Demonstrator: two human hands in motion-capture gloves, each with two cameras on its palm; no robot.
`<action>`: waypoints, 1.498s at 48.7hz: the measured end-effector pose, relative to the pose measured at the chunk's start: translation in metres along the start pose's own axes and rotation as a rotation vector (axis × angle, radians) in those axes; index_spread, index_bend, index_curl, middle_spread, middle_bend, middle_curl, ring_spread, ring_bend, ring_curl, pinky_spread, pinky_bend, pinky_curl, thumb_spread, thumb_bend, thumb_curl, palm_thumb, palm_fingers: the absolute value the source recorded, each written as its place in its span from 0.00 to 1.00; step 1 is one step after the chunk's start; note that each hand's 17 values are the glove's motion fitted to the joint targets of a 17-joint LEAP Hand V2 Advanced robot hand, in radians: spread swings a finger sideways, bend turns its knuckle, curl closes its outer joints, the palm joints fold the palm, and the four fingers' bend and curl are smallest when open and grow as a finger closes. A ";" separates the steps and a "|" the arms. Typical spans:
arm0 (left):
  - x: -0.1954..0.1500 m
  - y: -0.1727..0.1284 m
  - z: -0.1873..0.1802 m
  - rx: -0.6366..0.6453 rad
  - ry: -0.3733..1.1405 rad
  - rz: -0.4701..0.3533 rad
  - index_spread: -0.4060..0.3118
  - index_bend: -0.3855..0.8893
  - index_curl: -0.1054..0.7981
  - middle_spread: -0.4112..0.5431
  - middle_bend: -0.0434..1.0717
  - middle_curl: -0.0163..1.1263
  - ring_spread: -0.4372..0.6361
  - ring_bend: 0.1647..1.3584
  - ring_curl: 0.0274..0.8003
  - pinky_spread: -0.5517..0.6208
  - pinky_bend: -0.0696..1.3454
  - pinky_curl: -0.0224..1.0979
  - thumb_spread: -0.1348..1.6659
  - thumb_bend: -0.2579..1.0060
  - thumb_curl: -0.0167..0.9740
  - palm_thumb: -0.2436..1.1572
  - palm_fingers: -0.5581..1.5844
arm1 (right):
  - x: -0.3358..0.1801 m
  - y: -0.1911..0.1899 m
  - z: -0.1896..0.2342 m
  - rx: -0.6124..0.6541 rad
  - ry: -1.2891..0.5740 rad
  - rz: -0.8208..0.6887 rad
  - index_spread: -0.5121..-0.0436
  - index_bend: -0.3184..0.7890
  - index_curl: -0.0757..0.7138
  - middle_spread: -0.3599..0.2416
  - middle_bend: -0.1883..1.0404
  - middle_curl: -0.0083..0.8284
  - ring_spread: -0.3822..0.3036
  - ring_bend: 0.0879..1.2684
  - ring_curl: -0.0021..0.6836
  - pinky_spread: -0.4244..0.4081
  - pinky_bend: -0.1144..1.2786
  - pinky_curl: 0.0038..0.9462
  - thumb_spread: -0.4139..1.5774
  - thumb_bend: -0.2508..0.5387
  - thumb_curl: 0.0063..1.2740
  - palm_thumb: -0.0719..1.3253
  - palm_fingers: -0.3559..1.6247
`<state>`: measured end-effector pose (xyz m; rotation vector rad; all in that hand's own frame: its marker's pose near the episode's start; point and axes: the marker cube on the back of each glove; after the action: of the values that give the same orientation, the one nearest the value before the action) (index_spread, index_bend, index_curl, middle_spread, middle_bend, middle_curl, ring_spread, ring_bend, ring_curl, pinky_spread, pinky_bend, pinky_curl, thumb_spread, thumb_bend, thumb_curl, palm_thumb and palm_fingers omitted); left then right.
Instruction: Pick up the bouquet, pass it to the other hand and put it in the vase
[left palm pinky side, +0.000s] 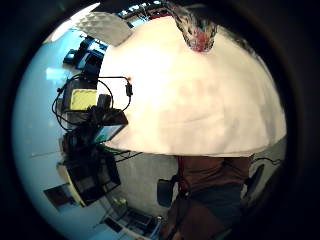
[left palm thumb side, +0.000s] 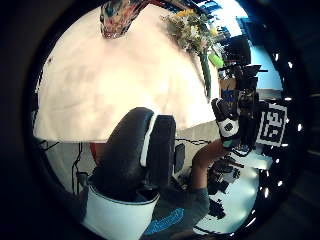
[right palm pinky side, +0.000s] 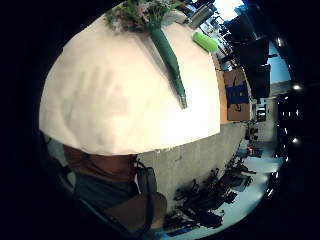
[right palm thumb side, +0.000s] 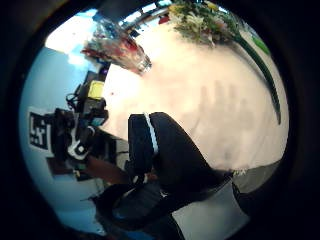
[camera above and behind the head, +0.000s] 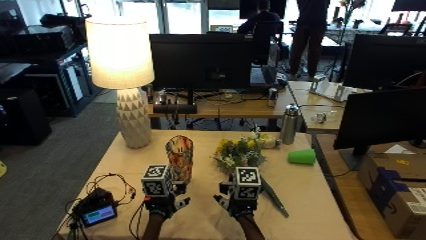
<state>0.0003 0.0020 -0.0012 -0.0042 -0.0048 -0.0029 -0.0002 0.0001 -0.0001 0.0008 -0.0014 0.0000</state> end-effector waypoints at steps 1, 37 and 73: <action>0.000 0.001 0.000 -0.002 -0.002 0.000 0.49 0.37 0.14 0.47 0.20 0.05 0.57 0.21 0.06 0.66 0.29 0.06 0.31 0.24 0.05 0.23 0.38 | 0.000 0.000 0.000 0.000 -0.001 0.000 0.68 0.42 0.14 0.62 0.30 0.05 0.67 0.08 0.03 0.66 0.42 0.09 0.43 0.47 0.03 0.19 0.27; 0.004 0.010 -0.009 -0.003 0.004 0.003 0.41 0.41 0.33 0.52 0.23 0.25 0.79 0.37 0.27 0.96 0.42 0.18 0.67 0.19 0.23 0.23 0.30 | -0.002 0.006 -0.005 -0.018 0.012 -0.003 0.24 0.43 0.39 0.64 0.31 0.30 0.84 0.13 0.25 0.88 0.56 0.25 0.77 0.30 0.16 0.25 0.20; 0.009 0.011 -0.007 0.003 0.015 0.005 0.42 0.41 0.40 0.52 0.22 0.31 0.79 0.38 0.29 0.97 0.43 0.21 0.67 0.19 0.27 0.23 0.29 | 0.170 -0.059 0.019 0.019 0.015 0.235 0.25 0.37 0.30 0.67 0.29 0.29 0.86 0.14 0.33 0.87 0.67 0.31 0.76 0.28 0.21 0.32 0.10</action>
<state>0.0092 0.0133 -0.0080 -0.0011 0.0098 0.0025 0.1698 -0.0588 0.0189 0.0200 0.0135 0.2353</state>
